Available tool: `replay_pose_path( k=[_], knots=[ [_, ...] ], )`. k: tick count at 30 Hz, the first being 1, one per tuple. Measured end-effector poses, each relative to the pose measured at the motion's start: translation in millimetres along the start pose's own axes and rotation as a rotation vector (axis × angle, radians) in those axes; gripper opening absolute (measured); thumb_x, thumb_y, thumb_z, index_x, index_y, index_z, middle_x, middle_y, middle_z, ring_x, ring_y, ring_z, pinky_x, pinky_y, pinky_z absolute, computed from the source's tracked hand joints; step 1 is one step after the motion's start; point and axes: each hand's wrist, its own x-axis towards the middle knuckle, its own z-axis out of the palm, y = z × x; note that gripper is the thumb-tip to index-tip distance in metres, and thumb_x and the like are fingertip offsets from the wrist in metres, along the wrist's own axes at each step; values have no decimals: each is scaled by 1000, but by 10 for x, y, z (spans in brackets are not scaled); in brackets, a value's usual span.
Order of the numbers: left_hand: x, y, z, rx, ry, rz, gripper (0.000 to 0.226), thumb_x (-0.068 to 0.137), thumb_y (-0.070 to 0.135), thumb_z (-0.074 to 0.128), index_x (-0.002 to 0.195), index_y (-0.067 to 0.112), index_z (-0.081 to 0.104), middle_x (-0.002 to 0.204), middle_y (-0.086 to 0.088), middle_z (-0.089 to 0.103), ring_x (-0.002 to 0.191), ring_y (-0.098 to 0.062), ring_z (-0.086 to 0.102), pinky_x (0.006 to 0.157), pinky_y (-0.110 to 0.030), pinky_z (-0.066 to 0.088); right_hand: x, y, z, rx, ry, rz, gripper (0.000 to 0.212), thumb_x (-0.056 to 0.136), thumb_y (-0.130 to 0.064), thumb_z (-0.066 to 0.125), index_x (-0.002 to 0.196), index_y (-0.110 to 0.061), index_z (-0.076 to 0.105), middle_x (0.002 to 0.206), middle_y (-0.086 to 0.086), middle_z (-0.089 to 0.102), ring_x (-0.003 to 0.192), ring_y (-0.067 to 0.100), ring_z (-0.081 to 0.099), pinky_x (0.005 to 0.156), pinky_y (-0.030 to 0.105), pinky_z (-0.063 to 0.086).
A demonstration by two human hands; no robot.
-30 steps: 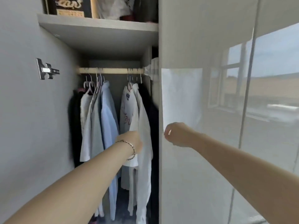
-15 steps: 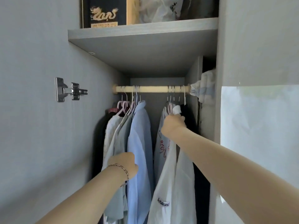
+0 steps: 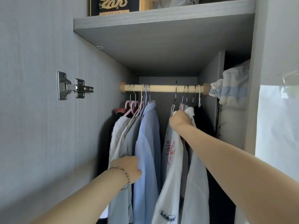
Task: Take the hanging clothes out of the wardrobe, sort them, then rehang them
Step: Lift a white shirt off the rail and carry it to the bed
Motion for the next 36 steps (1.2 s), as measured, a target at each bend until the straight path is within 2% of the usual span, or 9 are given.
replay_pose_path(
  k=[2, 7, 11, 14, 20, 23, 27, 32, 36],
  knots=[
    [0, -31, 13, 11, 17, 26, 27, 93, 28, 37, 67, 22, 32, 68, 10, 37, 79, -15, 46, 52, -20, 26, -47, -78, -44, 46, 34, -22, 35, 95, -10, 38, 126, 0, 49, 130, 18, 52, 121, 33, 49, 77, 29, 33],
    [-80, -78, 34, 0, 8, 27, 28, 92, 27, 38, 65, 23, 32, 69, 8, 40, 78, -16, 47, 64, -24, 35, -329, -177, -148, 68, 82, -126, 37, 94, -9, 37, 131, -2, 40, 129, 17, 50, 118, 31, 50, 78, 29, 31],
    [-152, -61, 97, -35, 8, 44, 27, 91, 25, 39, 65, 21, 33, 70, 7, 41, 78, -17, 48, 61, -22, 34, -695, -54, -273, 46, 11, -183, 41, 95, -6, 34, 136, -3, 32, 126, 19, 50, 91, 22, 43, 78, 27, 32],
    [-263, -16, 151, -64, -52, 70, 29, 93, 25, 39, 65, 20, 35, 71, 6, 43, 82, -18, 52, 67, -22, 37, -1057, 51, -375, 44, -2, -168, 39, 95, -7, 35, 134, -3, 35, 107, 13, 48, 79, 19, 42, 78, 28, 34],
    [-598, 176, 386, -70, -129, 223, 21, 97, 26, 36, 93, 12, 53, 91, -2, 57, 87, -21, 56, 80, -27, 46, -1964, 330, -621, 84, 17, -16, 23, 94, -8, 40, 116, -12, 47, 80, 0, 45, 64, 16, 44, 45, 16, 36],
    [-911, 329, 629, -36, -151, 309, 24, 96, 24, 37, 104, 10, 54, 94, -1, 58, 89, -18, 55, 75, -24, 43, -2574, 629, -729, 19, 29, 91, 25, 93, -11, 42, 116, -14, 53, 73, -4, 44, 59, 13, 43, 47, 21, 33],
    [-1535, 630, 901, -21, -241, 441, 20, 95, 26, 38, 85, 13, 49, 73, 4, 48, 78, -16, 52, 61, -23, 37, -3521, 1038, -1002, -57, 25, 204, 23, 95, -14, 41, 114, -20, 53, 75, -2, 49, 56, 10, 42, 48, 22, 34],
    [-2440, 1107, 1176, -32, -326, 605, 20, 94, 24, 38, 99, 11, 53, 85, -1, 58, 79, -19, 55, 65, -24, 42, -4613, 1443, -1510, -99, 131, 324, 15, 97, -20, 40, 106, -27, 50, 80, 3, 53, 63, 20, 48, 59, 28, 39],
    [-3381, 1658, 1470, 10, -369, 775, 17, 93, 24, 39, 94, 15, 53, 87, -1, 60, 82, -20, 60, 74, -27, 46, -5668, 1741, -2059, -81, 251, 459, 12, 99, -22, 39, 96, -31, 46, 68, -3, 46, 53, 14, 40, 46, 20, 34]
  ],
)
